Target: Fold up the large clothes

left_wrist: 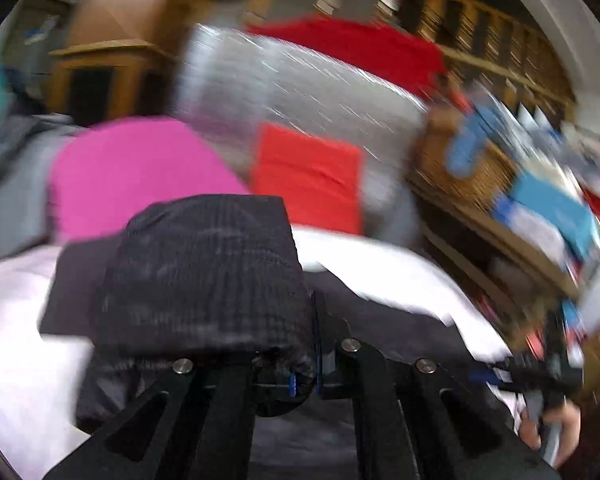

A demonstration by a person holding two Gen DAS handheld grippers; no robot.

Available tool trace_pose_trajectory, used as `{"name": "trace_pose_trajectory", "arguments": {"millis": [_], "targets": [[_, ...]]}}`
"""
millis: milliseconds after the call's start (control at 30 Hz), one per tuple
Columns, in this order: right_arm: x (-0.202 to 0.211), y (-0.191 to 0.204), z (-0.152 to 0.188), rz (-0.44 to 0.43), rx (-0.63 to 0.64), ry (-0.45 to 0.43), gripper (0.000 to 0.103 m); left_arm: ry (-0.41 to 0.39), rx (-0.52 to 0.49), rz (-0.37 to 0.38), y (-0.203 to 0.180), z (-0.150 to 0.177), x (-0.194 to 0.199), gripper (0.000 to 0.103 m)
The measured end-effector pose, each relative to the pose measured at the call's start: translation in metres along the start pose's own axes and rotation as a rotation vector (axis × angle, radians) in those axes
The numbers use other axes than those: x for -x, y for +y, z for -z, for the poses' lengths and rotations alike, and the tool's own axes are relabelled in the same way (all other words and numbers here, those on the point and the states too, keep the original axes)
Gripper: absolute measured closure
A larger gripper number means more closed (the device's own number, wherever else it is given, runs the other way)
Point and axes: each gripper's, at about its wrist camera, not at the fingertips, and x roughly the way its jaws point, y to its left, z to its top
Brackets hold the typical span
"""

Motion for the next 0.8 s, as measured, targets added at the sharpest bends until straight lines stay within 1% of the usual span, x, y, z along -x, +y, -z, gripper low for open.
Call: {"name": "trace_pose_trajectory", "arguments": {"millis": [33, 100, 133, 167, 200, 233, 267, 300, 333, 367, 400, 433, 500, 567, 600, 633, 667, 700, 767, 800], "targets": [[0.003, -0.005, -0.003, 0.000, -0.010, -0.008, 0.048, 0.041, -0.014, 0.024, -0.010, 0.009, -0.012, 0.097], [0.007, -0.010, -0.006, 0.004, -0.018, -0.020, 0.048, 0.178, -0.035, 0.058, -0.032, 0.036, -0.046, 0.096], [0.009, -0.013, -0.008, 0.011, -0.020, -0.027, 0.048, 0.261, -0.019, 0.058, -0.034, 0.048, -0.064, 0.094], [0.010, -0.014, -0.009, 0.018, -0.017, -0.032, 0.048, 0.385, 0.021, 0.066, -0.032, 0.065, -0.085, 0.091], [0.011, -0.015, -0.010, 0.026, -0.014, -0.035, 0.048, 0.461, 0.048, 0.061, -0.027, 0.071, -0.099, 0.086], [0.012, -0.016, -0.011, 0.030, -0.012, -0.036, 0.048, 0.526, 0.084, 0.058, -0.021, 0.078, -0.106, 0.084], [0.013, -0.017, -0.012, 0.026, -0.012, -0.034, 0.048, 0.519, 0.106, 0.077, -0.019, 0.080, -0.099, 0.082], [0.013, -0.018, -0.013, 0.019, -0.015, -0.031, 0.048, 0.516, 0.112, 0.095, -0.025, 0.081, -0.088, 0.078], [0.014, -0.018, -0.013, 0.015, -0.017, -0.031, 0.046, 0.526, 0.116, 0.112, -0.022, 0.077, -0.080, 0.062], [0.015, -0.018, -0.013, 0.010, -0.019, -0.033, 0.042, 0.533, 0.125, 0.139, -0.017, 0.072, -0.066, 0.042], [0.015, -0.017, -0.013, 0.005, -0.020, -0.036, 0.039, 0.525, 0.133, 0.159, -0.013, 0.069, -0.055, 0.035], [0.016, -0.015, -0.013, 0.000, -0.018, -0.039, 0.039, 0.492, 0.141, 0.194, -0.007, 0.063, -0.035, 0.032], [0.017, -0.007, -0.011, -0.013, -0.008, -0.042, 0.039, 0.447, 0.132, 0.236, 0.002, 0.051, -0.004, 0.031], [0.015, 0.003, -0.006, -0.040, 0.007, -0.035, 0.039, 0.384, 0.145, 0.226, 0.022, 0.037, 0.018, 0.028], [0.014, 0.008, -0.003, -0.059, 0.016, -0.027, 0.039, 0.331, 0.179, 0.201, 0.039, 0.024, 0.024, 0.026], [0.013, 0.014, 0.000, -0.081, 0.027, -0.019, 0.039, 0.293, 0.215, 0.184, 0.054, 0.020, 0.029, 0.023], [0.010, 0.024, 0.004, -0.106, 0.049, -0.010, 0.039, 0.251, 0.278, 0.164, 0.076, 0.014, 0.033, 0.022], [0.009, 0.031, 0.008, -0.115, 0.071, -0.005, 0.039, 0.217, 0.371, 0.155, 0.098, 0.012, 0.031, 0.022], [0.003, 0.051, 0.017, -0.101, 0.134, 0.001, 0.039, 0.185, 0.543, 0.180, 0.135, 0.012, 0.021, 0.022], [0.000, 0.056, 0.022, -0.094, 0.146, 0.003, 0.039, 0.180, 0.595, 0.190, 0.144, 0.012, 0.012, 0.022]]}}
